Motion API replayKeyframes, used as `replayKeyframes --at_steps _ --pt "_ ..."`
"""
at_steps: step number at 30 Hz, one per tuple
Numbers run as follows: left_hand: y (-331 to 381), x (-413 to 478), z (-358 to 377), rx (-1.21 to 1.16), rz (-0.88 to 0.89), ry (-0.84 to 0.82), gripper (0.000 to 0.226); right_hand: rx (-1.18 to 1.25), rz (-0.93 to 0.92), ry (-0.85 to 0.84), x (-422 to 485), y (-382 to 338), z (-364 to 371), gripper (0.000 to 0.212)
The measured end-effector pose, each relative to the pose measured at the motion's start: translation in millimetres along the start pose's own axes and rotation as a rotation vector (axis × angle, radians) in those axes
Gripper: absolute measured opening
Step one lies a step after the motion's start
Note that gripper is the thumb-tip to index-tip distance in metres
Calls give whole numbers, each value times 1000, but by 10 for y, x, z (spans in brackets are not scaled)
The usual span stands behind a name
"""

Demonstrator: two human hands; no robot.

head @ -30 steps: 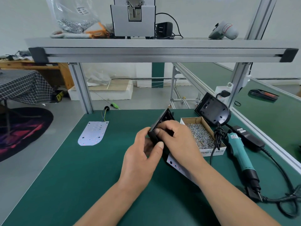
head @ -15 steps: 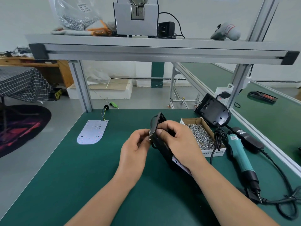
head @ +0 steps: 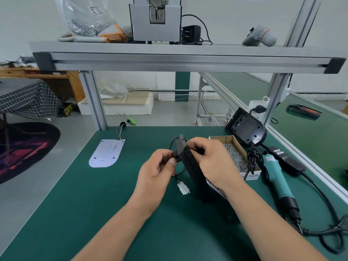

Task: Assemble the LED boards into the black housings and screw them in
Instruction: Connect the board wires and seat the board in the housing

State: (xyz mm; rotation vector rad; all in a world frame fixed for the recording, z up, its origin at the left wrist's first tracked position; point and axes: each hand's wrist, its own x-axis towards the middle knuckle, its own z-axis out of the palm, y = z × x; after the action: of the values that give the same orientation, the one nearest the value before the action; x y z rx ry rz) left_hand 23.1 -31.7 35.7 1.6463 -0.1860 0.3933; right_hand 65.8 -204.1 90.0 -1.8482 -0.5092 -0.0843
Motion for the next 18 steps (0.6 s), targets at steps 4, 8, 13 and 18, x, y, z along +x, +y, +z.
replayKeyframes --at_steps 4,8,13,18 --pt "7 -35 6 -18 -10 -15 11 102 43 -32 24 -33 -18 23" --pt "19 -25 26 -73 -36 -14 12 183 67 -66 -16 -43 -10 21" --pt "22 22 24 -129 -81 5 11 16 -11 -87 14 -23 -37 23" --pt "15 16 41 -184 -103 25 24 13 11 -50 -1 8 -12 18"
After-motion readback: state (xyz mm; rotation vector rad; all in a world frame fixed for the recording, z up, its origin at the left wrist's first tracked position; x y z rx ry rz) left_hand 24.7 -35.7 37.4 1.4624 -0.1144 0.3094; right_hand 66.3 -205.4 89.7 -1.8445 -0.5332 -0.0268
